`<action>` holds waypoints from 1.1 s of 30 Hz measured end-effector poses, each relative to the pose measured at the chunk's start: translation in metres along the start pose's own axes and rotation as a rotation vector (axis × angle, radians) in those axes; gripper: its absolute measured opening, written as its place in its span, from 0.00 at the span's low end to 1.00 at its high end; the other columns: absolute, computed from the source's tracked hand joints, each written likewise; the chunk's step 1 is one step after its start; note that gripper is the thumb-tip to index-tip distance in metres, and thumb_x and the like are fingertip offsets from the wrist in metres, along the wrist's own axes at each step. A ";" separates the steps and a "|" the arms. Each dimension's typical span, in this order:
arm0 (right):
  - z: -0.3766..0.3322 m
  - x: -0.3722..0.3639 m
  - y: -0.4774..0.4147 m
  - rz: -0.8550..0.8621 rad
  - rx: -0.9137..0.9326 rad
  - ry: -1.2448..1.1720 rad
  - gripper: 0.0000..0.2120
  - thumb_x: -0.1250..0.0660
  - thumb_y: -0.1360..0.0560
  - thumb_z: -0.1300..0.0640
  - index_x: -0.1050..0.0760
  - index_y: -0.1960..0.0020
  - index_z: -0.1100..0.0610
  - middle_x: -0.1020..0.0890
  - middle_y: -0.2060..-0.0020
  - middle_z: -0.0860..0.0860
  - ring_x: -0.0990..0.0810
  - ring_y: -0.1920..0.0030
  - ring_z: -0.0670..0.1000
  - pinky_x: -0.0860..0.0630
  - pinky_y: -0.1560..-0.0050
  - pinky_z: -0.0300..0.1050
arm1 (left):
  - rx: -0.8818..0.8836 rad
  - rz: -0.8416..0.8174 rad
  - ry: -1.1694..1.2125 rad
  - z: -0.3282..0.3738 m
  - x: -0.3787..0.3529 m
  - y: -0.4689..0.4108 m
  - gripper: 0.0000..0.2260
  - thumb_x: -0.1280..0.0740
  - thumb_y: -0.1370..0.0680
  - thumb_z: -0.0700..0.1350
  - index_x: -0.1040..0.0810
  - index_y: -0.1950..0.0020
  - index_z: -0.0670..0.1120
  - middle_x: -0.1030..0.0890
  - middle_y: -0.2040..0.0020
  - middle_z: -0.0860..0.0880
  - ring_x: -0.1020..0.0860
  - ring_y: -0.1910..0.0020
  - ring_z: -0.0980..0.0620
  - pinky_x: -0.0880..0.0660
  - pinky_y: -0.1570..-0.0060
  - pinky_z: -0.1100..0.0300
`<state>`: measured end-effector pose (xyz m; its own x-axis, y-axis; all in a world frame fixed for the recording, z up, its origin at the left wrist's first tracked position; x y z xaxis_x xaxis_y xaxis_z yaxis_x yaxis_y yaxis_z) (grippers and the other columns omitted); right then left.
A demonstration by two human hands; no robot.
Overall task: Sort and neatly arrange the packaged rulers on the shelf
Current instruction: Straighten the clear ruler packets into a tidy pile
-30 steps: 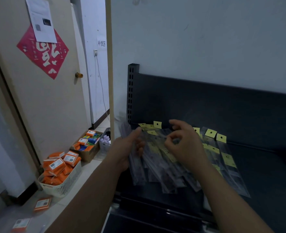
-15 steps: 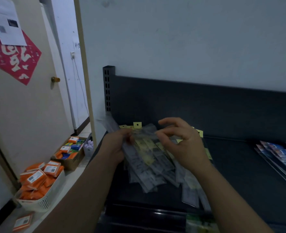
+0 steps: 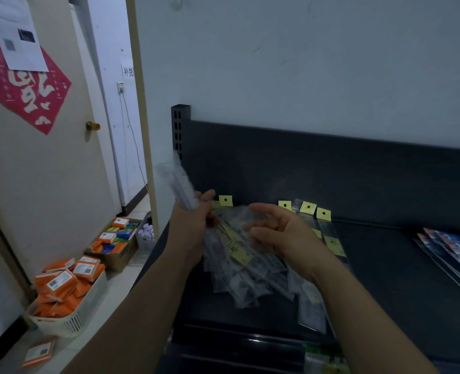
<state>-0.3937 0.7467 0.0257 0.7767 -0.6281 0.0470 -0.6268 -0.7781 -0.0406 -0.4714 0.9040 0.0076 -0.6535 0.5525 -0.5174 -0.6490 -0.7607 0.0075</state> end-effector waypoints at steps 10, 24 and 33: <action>0.007 -0.002 -0.010 0.018 -0.032 0.005 0.26 0.32 0.27 0.69 0.31 0.32 0.53 0.16 0.52 0.55 0.19 0.56 0.51 0.24 0.48 0.49 | 0.047 -0.111 -0.068 -0.004 -0.011 0.016 0.05 0.33 0.23 0.41 0.27 0.56 0.44 0.26 0.62 0.43 0.26 0.62 0.46 0.24 0.58 0.51; 0.010 0.028 -0.001 -0.025 -0.070 0.236 0.19 0.34 0.25 0.67 0.28 0.35 0.57 0.19 0.65 0.50 0.22 0.63 0.46 0.25 0.57 0.39 | 0.055 -0.056 -0.094 0.002 -0.009 -0.001 0.07 0.29 0.27 0.37 0.27 0.57 0.45 0.28 0.73 0.49 0.31 0.77 0.56 0.30 0.77 0.65; 0.013 0.024 -0.012 0.123 -0.130 -0.113 0.09 0.36 0.24 0.65 0.18 0.49 0.59 0.19 0.49 0.68 0.20 0.55 0.59 0.21 0.45 0.57 | 0.388 -0.170 -0.053 -0.037 -0.021 0.011 0.17 0.25 0.31 0.55 0.23 0.55 0.44 0.28 0.67 0.49 0.30 0.73 0.54 0.29 0.76 0.64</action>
<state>-0.3663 0.7409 0.0140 0.6910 -0.7201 -0.0628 -0.7146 -0.6936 0.0905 -0.4507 0.8715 -0.0136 -0.5367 0.6836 -0.4946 -0.8413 -0.4779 0.2525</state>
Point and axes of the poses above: each hand's wrist, its own y-axis away from the middle knuckle, its own x-axis out of the back of the hand, z = x × y, the point moved 7 cm from there along -y, towards the middle knuckle
